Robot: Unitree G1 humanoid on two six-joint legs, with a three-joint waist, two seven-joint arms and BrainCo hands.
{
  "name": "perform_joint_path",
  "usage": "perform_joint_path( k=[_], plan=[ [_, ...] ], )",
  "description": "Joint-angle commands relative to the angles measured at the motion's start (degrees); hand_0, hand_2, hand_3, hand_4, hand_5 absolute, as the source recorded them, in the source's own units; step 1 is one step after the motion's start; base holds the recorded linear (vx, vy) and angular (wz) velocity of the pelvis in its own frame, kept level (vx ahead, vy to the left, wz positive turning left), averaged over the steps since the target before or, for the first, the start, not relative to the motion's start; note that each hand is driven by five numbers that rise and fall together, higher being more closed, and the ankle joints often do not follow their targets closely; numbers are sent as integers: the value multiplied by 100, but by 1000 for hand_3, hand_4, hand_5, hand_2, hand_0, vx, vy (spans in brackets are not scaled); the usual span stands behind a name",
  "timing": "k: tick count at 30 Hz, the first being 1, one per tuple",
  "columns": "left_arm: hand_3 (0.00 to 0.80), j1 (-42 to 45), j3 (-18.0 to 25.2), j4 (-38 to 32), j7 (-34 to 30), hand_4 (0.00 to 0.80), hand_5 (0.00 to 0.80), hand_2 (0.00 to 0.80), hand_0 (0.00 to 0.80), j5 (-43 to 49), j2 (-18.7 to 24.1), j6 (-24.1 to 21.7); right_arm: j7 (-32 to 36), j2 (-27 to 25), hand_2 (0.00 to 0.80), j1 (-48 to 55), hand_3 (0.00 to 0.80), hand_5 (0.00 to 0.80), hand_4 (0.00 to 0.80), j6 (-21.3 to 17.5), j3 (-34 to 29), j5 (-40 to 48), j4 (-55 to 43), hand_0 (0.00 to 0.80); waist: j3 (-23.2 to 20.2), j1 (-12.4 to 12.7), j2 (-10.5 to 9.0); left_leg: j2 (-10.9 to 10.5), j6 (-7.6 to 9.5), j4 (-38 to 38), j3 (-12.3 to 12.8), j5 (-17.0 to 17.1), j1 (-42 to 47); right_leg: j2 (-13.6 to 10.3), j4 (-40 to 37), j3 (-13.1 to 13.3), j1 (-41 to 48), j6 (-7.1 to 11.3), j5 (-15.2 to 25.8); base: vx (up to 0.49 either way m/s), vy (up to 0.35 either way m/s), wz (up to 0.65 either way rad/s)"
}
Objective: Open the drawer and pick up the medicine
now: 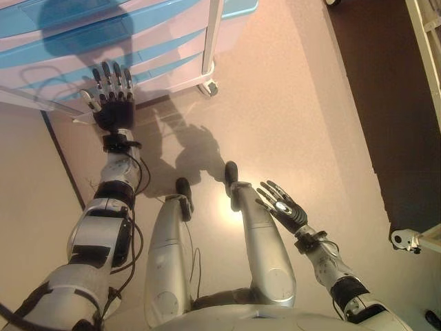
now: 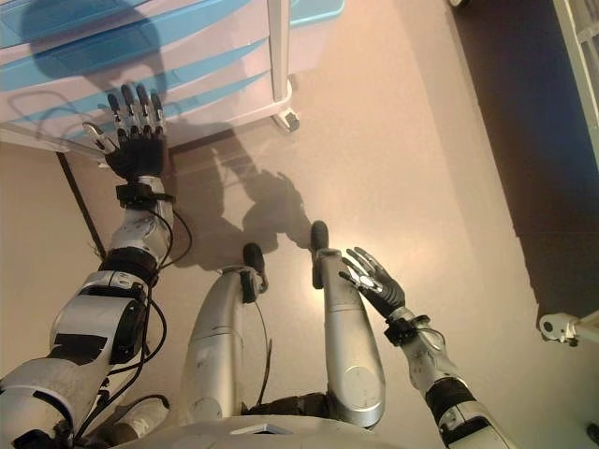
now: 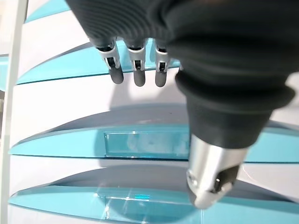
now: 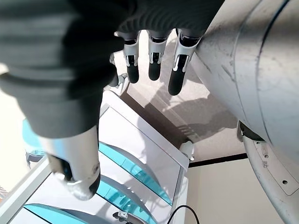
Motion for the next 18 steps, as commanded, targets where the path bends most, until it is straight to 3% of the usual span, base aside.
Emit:
perform_joint_path(
  k=[1,8,18],
  plan=[
    [0,-55,10,43,-227,0,0,0,0,5,187,72,159,68,0,521,0,0,0,230,640,-39,-19,0,-219,136,138,-102,86,-1272,395,-6,408,295,588,-33,-17,86,-457,-1,4,-3],
    [0,-342,61,-11,-264,0,0,0,0,-59,364,-15,190,22,0,544,0,0,0,185,703,-9,8,0,-219,102,126,-85,102,-1245,417,-52,394,298,610,0,-73,99,-418,0,1,0],
    [0,-852,-293,-455,58,0,0,0,0,-59,615,-491,222,-76,0,560,0,0,0,153,716,-7,19,0,-219,68,151,-126,125,-1220,436,-90,322,276,541,23,-151,102,-363,0,0,0]
  ],
)
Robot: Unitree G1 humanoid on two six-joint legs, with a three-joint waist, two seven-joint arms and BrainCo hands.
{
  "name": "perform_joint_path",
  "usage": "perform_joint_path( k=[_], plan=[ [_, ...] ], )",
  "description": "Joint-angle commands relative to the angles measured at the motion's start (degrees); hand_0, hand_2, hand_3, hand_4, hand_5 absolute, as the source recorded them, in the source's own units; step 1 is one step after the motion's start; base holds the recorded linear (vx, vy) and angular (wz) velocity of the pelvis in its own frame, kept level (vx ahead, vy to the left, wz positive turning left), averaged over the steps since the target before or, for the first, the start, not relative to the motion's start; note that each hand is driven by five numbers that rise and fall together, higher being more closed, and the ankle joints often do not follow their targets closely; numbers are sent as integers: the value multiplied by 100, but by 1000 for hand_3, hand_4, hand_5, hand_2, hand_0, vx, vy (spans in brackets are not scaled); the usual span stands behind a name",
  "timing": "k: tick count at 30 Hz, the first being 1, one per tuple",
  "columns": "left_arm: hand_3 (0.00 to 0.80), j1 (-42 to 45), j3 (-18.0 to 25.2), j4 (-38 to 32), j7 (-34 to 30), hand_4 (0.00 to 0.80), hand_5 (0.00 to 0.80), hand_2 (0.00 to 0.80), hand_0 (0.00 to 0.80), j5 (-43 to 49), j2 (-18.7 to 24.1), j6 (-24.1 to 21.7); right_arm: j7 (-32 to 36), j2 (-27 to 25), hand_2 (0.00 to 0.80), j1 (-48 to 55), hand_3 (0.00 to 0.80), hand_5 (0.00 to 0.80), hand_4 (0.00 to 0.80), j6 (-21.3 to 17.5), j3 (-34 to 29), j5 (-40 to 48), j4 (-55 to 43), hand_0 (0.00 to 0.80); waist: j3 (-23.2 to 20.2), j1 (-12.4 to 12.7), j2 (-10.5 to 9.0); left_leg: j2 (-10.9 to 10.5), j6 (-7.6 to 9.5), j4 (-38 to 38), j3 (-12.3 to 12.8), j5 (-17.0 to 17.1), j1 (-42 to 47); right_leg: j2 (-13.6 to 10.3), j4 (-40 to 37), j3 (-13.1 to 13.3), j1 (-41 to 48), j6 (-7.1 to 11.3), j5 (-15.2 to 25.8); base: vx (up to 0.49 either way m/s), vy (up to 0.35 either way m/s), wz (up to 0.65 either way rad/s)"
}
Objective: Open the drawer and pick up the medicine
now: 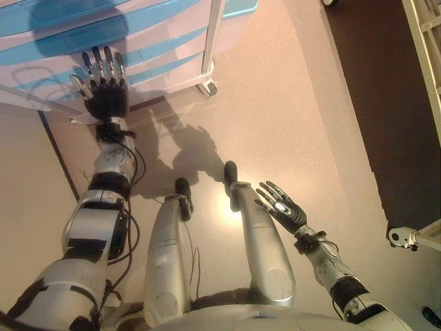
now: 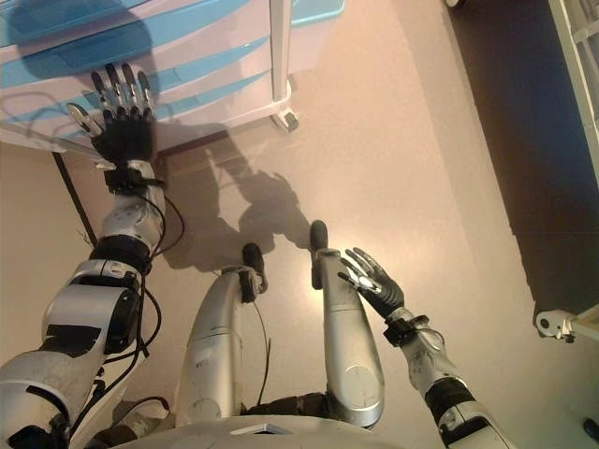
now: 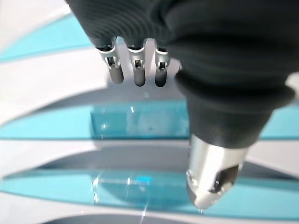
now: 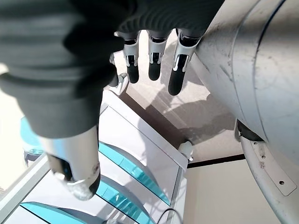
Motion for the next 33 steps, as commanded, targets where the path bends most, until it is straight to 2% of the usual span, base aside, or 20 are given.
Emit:
perform_joint_path(
  k=[1,9,14,17,18,19,23,33],
  plan=[
    [0,-303,-149,-398,16,0,0,0,0,-39,322,-222,228,-60,0,564,0,0,0,172,680,-10,33,0,-219,73,158,-117,77,-1297,394,-24,395,283,558,-45,-110,15,-387,0,0,0],
    [0,-550,-282,-469,272,0,0,0,0,-39,477,-427,301,-165,0,529,0,0,0,137,632,66,155,0,-219,58,225,-150,54,-1269,396,-25,361,236,503,-26,-142,-14,-397,0,0,0],
    [0,-647,-221,-489,132,0,0,0,0,-39,518,-524,333,-225,0,529,0,0,0,108,624,79,173,0,-219,47,251,-161,34,-1266,394,-7,337,226,454,-12,-141,-54,-448,0,0,0],
    [0,-677,-167,-615,-172,0,0,0,0,-39,527,-565,387,-254,0,543,0,0,0,63,609,68,234,0,-219,51,273,-153,27,-1259,402,-18,347,207,457,-13,-132,-69,-483,0,0,0],
    [464,-690,-168,-672,-272,464,464,464,464,-39,519,-598,398,-260,0,545,0,0,0,57,598,62,240,0,-219,50,280,-151,21,-1269,410,-18,366,199,452,-17,-117,-72,-496,0,0,0],
    [800,-693,-176,-721,-341,800,800,800,800,-39,505,-634,405,-268,0,540,0,0,0,62,589,58,247,0,-219,52,285,-150,15,-1275,417,-14,377,191,448,-24,-104,-76,-505,0,0,0],
    [800,-693,-230,-826,-509,800,800,800,800,-39,452,-732,404,-274,0,517,0,0,0,44,582,28,281,0,-219,82,300,-170,-3,-1299,397,18,404,177,438,-46,-58,-99,-533,0,0,0],
    [800,-490,-146,-786,-869,800,800,800,800,-39,398,-425,443,-225,0,494,0,0,0,-2,592,43,317,0,-219,184,243,-141,-69,-1376,325,81,526,180,437,-155,136,-150,-661,-15,-32,0]
  ],
)
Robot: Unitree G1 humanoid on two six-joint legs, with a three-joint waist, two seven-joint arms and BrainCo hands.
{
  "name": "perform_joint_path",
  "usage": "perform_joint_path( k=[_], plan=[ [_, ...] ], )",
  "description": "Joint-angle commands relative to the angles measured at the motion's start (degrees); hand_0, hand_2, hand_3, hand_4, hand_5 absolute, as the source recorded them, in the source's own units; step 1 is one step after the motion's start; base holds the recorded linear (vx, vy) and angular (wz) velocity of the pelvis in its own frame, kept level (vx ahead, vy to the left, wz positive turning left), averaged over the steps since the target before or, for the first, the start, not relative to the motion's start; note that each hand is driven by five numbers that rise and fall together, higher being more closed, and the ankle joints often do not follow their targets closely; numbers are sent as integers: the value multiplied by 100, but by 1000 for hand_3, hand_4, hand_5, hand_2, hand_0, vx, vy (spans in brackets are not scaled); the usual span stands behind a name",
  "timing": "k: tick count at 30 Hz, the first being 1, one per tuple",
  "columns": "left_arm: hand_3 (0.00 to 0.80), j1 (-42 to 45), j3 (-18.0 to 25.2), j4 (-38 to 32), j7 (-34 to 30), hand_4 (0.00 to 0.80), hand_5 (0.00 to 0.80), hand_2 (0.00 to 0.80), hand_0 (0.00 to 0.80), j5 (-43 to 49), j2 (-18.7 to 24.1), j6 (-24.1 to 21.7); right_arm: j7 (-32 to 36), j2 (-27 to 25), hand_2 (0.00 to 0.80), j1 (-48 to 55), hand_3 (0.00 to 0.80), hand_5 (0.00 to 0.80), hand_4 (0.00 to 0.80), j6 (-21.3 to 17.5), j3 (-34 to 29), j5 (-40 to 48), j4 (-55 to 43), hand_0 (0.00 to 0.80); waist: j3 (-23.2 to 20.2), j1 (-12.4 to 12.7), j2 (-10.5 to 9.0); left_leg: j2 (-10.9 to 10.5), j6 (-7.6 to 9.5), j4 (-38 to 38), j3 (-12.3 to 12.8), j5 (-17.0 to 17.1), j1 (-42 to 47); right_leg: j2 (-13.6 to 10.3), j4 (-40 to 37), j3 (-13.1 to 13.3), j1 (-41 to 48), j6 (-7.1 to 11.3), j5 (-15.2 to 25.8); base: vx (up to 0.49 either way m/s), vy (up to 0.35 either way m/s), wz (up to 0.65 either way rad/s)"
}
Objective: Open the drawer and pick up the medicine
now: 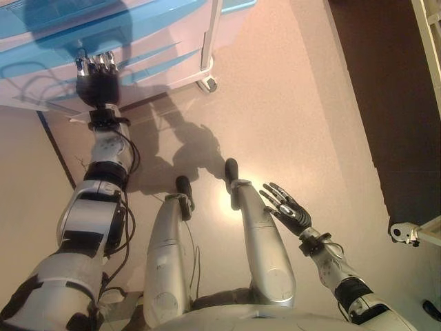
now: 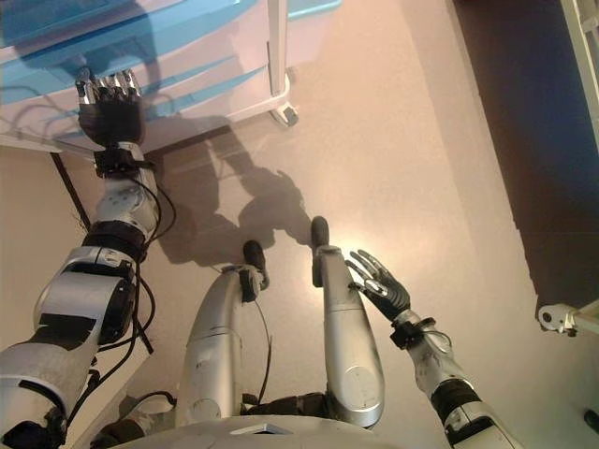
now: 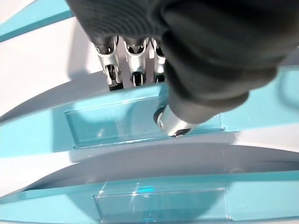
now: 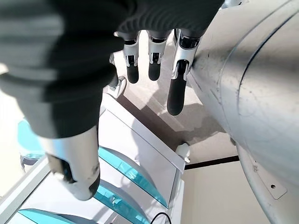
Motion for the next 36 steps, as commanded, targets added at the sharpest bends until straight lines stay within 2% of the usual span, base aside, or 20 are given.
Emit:
perform_joint_path(
  k=[1,20,28,36],
  plan=[
    [800,-398,172,-775,-1024,800,800,800,800,42,304,206,186,-31,0,498,0,0,0,140,483,-82,78,0,-224,184,228,-115,-92,-1221,235,30,456,206,412,-237,213,-131,-687,-35,-54,3],
    [800,854,392,-413,-1638,800,800,800,800,49,-145,924,-87,124,0,501,0,0,0,86,670,-86,-541,0,-224,512,-74,67,-350,-1535,-133,406,655,383,509,-680,674,-355,-1093,-55,-88,7],
    [800,1370,532,-122,-1684,800,800,800,800,511,-231,1143,-192,141,0,526,0,0,0,14,700,-2,-944,0,-224,674,-278,214,-447,-1447,-283,476,602,367,800,-923,733,-434,-1285,-65,-95,13],
    [800,2408,649,22,-1962,800,800,800,800,982,-525,1404,-285,168,0,659,0,0,0,34,559,-43,-1314,0,-224,877,-400,297,-516,-1423,-422,559,623,315,964,-1157,868,-458,-1396,-56,-68,11]
  ],
)
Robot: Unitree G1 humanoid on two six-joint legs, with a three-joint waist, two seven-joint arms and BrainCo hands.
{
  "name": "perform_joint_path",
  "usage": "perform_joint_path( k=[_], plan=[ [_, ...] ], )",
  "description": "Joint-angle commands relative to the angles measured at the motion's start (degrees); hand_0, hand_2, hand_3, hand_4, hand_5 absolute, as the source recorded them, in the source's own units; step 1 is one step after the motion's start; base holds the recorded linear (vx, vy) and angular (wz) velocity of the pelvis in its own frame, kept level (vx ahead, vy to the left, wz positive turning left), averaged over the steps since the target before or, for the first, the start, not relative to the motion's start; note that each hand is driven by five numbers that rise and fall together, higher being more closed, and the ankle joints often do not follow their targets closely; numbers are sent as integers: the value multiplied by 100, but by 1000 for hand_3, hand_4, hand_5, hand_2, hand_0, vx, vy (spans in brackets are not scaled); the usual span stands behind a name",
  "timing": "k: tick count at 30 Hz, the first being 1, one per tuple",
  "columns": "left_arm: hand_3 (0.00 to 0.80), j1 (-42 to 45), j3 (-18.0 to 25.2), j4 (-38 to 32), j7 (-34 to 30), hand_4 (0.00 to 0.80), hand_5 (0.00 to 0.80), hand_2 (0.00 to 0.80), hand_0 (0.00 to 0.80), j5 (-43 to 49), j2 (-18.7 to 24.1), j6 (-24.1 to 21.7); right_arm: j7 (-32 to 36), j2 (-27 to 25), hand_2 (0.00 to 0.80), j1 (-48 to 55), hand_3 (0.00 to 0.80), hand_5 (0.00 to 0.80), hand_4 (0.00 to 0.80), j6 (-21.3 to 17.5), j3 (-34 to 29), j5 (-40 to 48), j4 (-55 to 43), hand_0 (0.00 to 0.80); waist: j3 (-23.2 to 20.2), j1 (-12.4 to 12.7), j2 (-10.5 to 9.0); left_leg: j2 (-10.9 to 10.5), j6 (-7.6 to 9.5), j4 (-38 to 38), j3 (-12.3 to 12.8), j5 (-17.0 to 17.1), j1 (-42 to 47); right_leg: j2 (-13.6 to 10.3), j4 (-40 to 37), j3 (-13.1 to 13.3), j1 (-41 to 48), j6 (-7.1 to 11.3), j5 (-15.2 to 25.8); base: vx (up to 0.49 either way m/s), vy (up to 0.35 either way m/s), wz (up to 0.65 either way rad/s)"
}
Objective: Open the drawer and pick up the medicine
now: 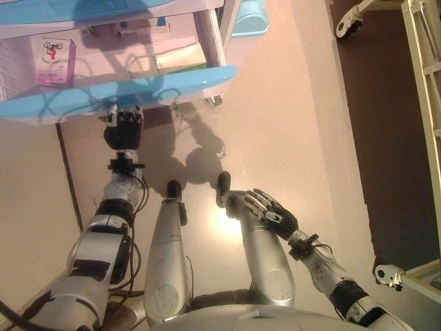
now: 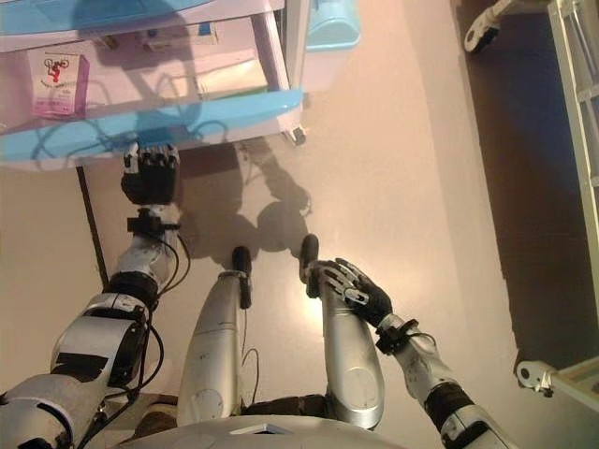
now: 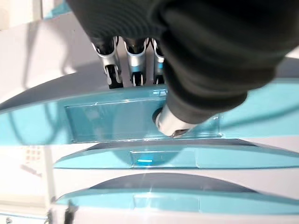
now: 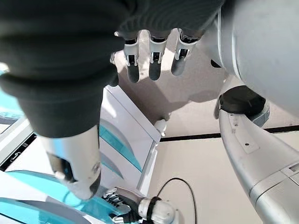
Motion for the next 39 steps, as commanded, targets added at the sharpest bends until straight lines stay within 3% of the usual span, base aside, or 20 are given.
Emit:
perform_joint_path(
  k=[1,13,25,37,38,39],
  plan=[
    [800,810,359,-53,-407,800,800,800,800,183,30,272,22,173,0,434,0,0,0,-21,-118,-14,-608,0,-223,332,-276,38,248,-922,487,216,97,100,940,-216,213,199,-1008,-39,-72,9],
    [800,1834,496,25,-498,800,800,800,800,253,-436,351,38,277,0,569,0,0,0,164,-321,-184,-727,0,-223,586,-340,86,163,-912,294,296,197,80,954,-468,575,167,-1122,-20,-44,11],
    [800,2449,873,230,-341,800,800,800,800,80,-424,667,131,347,0,712,0,0,0,267,-400,-266,-696,0,-223,808,-444,89,136,-761,116,262,126,103,950,-628,747,129,-1159,25,-37,9],
    [800,3104,1015,475,18,800,800,800,800,271,-502,1083,226,432,0,807,0,0,0,210,-617,-349,-516,0,-223,1002,-356,-52,154,-737,-11,249,112,37,925,-741,853,112,-1185,30,-9,7],
    [599,3123,1028,505,127,599,599,599,599,259,-504,1102,219,431,0,808,0,0,0,215,-622,-343,-509,0,-223,1008,-353,-60,156,-716,-18,243,98,32,945,-745,845,106,-1193,0,0,0],
    [135,3143,1065,563,267,135,135,135,135,294,-486,1160,228,428,0,813,0,0,0,227,-639,-354,-502,0,-223,1012,-354,-66,159,-687,-30,233,84,25,981,-743,829,100,-1208,0,0,0]
  ],
)
